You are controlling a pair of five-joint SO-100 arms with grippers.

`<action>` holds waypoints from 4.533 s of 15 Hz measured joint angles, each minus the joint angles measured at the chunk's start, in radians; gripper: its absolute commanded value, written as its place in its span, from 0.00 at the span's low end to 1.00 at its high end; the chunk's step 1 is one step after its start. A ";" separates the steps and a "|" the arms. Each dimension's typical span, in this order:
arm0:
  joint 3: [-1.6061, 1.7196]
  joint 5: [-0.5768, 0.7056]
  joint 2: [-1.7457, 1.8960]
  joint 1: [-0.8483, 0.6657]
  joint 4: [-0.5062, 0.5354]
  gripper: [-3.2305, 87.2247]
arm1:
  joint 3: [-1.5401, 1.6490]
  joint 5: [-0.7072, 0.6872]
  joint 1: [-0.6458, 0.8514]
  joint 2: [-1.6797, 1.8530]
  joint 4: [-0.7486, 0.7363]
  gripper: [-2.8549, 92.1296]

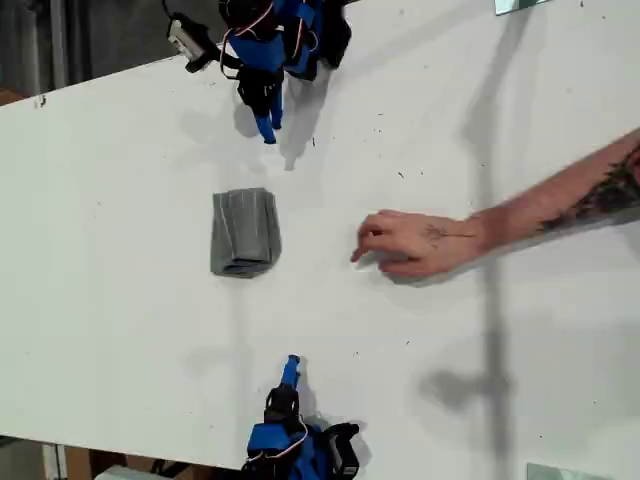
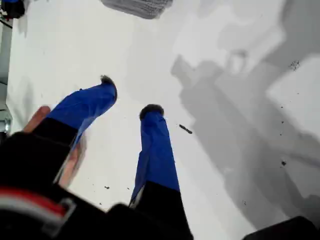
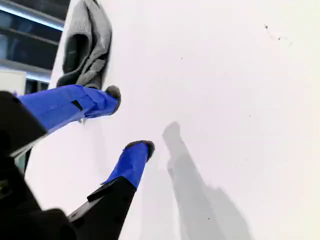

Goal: Grasp corners of a square towel and fold twice.

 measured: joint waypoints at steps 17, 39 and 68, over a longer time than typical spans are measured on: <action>0.000 0.000 0.000 0.000 0.000 0.23 | 0.000 0.000 -0.002 0.000 0.000 0.20; 0.000 0.000 0.000 0.000 0.000 0.23 | 0.000 0.000 -0.002 0.000 0.000 0.20; 0.005 -0.532 -0.002 -0.021 -0.040 0.63 | 0.046 0.081 -0.112 0.006 -0.175 0.22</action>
